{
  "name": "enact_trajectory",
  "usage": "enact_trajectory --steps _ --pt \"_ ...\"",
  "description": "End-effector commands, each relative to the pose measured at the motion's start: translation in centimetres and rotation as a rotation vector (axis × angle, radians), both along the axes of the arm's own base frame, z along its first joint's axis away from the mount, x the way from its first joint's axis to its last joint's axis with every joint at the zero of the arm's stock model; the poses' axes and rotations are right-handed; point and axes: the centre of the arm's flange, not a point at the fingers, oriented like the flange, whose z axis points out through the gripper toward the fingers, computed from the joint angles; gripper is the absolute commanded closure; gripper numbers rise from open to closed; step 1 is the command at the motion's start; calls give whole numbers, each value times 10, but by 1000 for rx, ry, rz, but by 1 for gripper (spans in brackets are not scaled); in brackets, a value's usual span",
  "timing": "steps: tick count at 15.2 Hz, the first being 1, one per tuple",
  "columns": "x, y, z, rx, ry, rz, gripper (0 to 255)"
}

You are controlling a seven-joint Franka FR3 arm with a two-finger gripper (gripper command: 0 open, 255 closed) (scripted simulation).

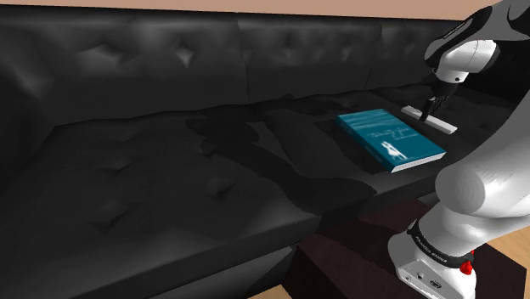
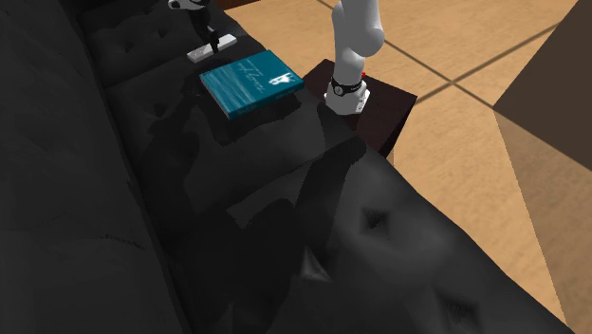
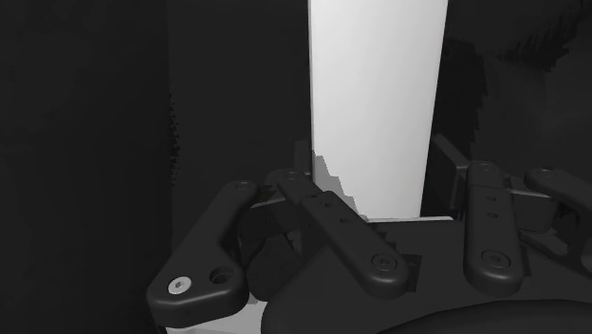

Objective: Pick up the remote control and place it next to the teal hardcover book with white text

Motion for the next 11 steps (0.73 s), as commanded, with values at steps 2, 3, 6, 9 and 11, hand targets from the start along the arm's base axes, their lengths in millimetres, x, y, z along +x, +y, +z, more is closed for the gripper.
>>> enact_trajectory --steps 2,3,6,9,11 --pt "0 0 0 0 0 0 255" --pt "0 0 0 0 0 0 255" --pt "0 0 0 0 0 0 0" --pt "0 0 0 0 0 0 0" --pt "1 0 13 0 0 0 0"
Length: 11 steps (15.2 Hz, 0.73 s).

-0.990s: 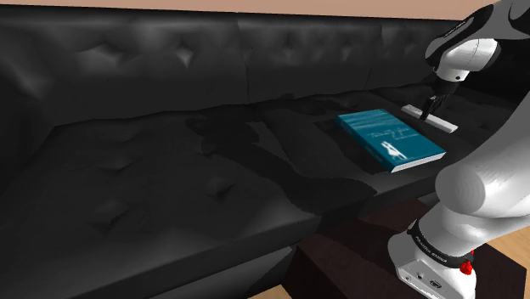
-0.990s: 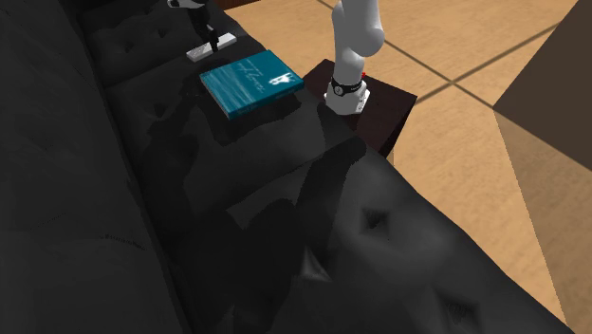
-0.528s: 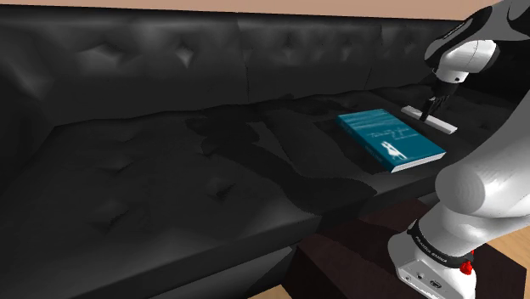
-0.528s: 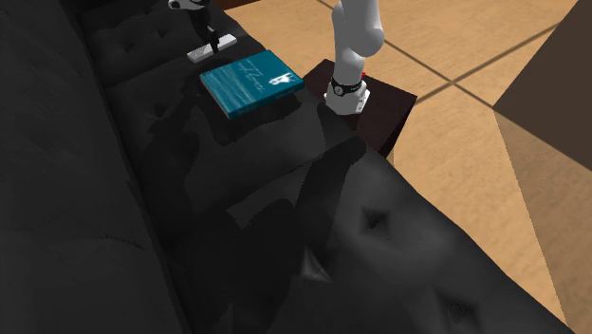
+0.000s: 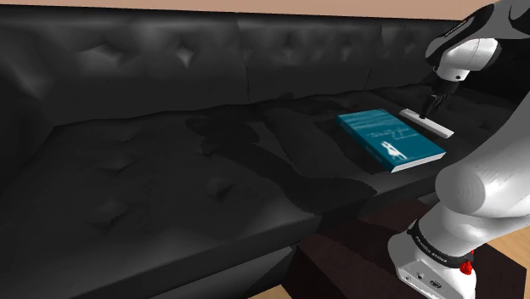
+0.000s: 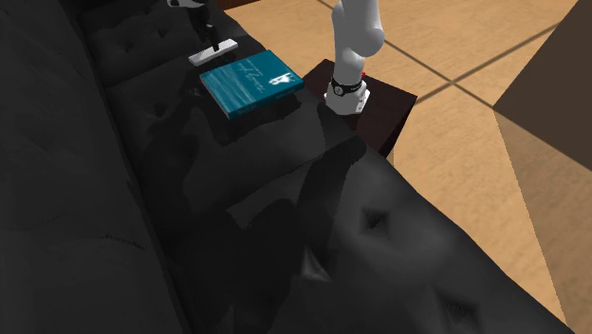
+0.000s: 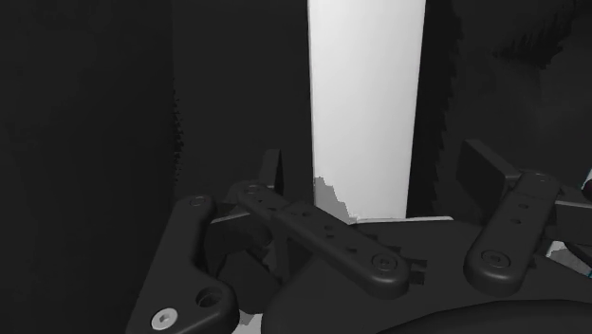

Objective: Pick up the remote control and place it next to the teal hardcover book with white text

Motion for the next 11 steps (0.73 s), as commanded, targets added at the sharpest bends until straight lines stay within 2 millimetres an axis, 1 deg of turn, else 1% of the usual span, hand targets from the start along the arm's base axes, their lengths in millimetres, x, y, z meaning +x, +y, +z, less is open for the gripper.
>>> enact_trajectory --steps 1,3,11 --pt "1 0 20 0 0 0 0" --pt "3 0 43 0 0 0 0" --pt "3 0 43 0 0 0 0"
